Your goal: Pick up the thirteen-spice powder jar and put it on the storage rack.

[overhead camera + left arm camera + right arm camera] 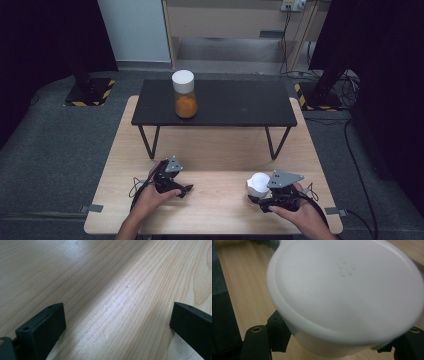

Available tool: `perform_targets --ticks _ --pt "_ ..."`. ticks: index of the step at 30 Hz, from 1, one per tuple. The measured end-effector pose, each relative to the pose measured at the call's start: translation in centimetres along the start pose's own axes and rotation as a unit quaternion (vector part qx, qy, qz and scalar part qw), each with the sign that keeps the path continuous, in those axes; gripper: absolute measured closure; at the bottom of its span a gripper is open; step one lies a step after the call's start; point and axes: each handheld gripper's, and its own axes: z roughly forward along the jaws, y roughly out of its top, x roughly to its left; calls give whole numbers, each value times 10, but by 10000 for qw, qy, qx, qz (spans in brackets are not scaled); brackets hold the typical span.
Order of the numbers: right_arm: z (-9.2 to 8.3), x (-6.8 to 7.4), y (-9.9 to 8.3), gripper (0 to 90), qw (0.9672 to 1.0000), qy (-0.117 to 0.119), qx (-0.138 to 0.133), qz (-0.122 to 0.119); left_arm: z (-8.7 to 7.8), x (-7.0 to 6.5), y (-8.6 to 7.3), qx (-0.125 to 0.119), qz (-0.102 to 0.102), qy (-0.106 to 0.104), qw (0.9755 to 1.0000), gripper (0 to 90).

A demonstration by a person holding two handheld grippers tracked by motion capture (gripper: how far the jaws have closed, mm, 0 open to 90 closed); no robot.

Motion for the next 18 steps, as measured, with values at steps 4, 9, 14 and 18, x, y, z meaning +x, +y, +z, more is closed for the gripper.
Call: perform_targets --ticks 4,9,14,18 --pt "-5 -5 2 314 10000 59 -36 -63 0 0 0 -1 -1 0 10000 0" --pt "-10 -11 7 314 9998 147 3 -131 0 0 0 0 -1 0 10000 0" --pt "-14 -16 10 314 9997 178 -13 -171 0 0 0 0 0 0 10000 0" --pt "-17 -17 12 314 9997 189 -70 -165 0 0 0 0 -1 -1 10000 0"
